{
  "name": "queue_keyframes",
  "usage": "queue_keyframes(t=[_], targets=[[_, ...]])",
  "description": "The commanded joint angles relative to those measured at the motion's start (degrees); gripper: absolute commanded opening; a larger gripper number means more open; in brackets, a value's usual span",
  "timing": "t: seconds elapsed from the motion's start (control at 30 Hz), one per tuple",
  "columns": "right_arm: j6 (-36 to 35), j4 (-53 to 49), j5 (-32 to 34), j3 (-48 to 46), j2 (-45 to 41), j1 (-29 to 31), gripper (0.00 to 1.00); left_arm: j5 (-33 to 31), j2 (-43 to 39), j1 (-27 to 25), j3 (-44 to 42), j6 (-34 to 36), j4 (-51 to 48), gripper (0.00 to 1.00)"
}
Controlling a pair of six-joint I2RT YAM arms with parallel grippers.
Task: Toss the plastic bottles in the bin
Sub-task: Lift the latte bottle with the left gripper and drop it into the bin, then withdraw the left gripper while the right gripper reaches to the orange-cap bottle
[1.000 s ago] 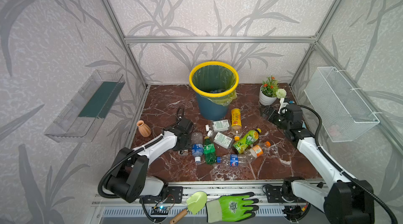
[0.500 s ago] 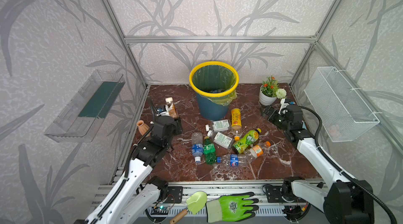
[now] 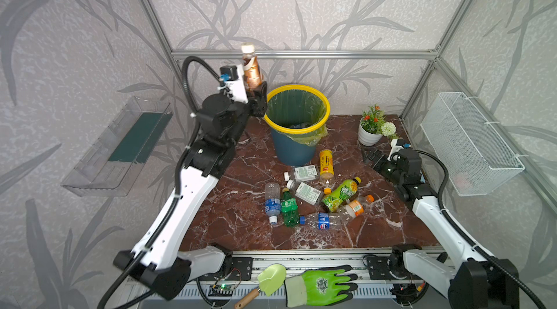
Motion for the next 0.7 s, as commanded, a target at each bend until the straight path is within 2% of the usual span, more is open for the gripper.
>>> queue_keyframes(t=[0.0,0.03,0.1,0.13,0.4,0.67], targets=[[-1.3,-1.4,0.6,0.2,-3.0,-0.9,1.00,7.5,7.7,-0.6,5.7,-0.5,-11.0,0.75],[-1.8,-2.3,1.0,0.4,-3.8,-1.2,1.00,7.2,8.3,-0.7,6.2,-0.5,-10.7,0.81],[-1.8,-3.7,1.4,0.5,-5.0,-1.9,1.00,6.3,8.1,-0.8,5.8,-0.3,-8.4,0.99],[-3.5,-4.2,1.5,0.5,-5.5,-2.2,0.99,5.8,7.6,-0.8,5.6,-0.3,-7.4,0.99],[-2.6,-3.7,0.7,-0.4,-5.2,-2.8,0.99,2.2,-1.3,-0.9,-2.8,2.3,-1.4,0.99],[-2.6,-3.3,-0.5,-0.4,-3.6,-2.8,1.00,-3.8,-11.0,-0.8,-18.7,2.0,-0.9,0.99]])
